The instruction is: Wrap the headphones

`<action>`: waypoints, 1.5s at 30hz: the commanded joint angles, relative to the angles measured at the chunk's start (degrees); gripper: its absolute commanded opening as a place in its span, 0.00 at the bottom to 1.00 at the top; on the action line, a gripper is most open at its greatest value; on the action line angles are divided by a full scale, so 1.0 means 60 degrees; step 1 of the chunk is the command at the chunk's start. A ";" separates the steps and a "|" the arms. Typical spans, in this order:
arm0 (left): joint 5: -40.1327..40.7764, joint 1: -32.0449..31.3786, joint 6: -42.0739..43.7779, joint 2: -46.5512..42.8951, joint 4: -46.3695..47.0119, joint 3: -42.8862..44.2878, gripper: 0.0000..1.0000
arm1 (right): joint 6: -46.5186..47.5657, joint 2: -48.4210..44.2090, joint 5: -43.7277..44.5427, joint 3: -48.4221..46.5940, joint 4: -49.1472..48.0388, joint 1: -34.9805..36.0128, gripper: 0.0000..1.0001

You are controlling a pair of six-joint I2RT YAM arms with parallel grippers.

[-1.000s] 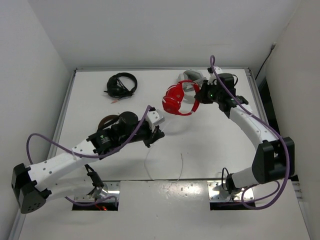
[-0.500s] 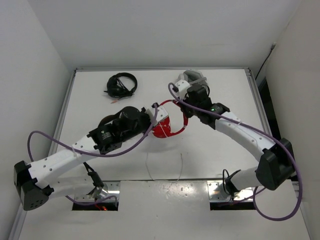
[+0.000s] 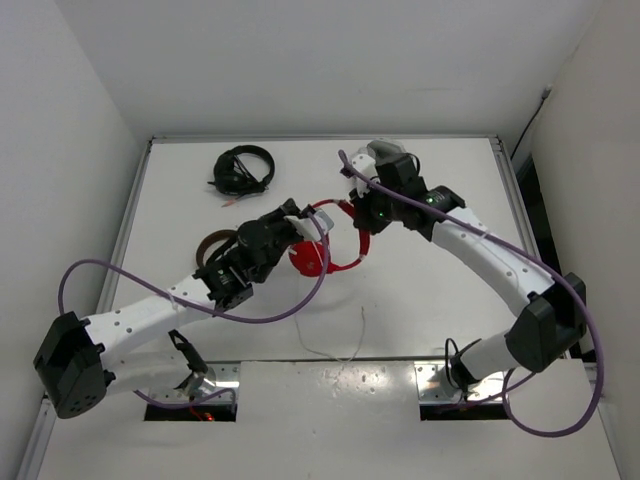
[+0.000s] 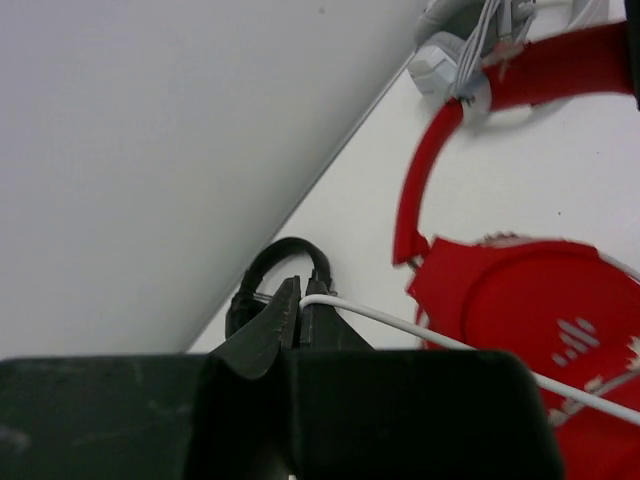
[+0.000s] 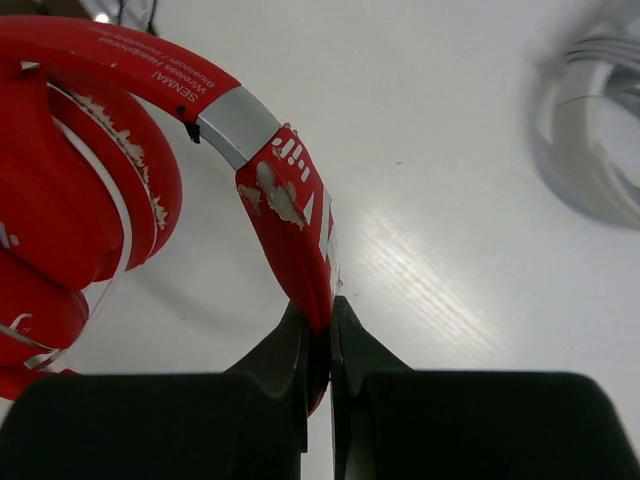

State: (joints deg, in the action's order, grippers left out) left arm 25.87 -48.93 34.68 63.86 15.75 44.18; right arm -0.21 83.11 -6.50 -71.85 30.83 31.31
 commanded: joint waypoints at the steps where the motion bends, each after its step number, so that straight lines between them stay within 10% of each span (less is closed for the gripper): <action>1: -0.0544 0.0610 0.0914 -0.0665 0.2779 -0.0244 0.00 | 0.0414 0.0166 -0.1814 -0.0430 0.1394 0.0231 0.00; 45: -0.6609 0.3700 -0.7052 0.1265 -0.0559 -0.0024 0.41 | -0.1488 -0.0976 -0.5317 -0.1413 0.0840 -0.1423 0.00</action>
State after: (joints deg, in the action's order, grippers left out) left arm -9.19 -28.42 -1.23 70.54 11.99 45.76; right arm -4.12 80.34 -33.26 -76.66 40.75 24.03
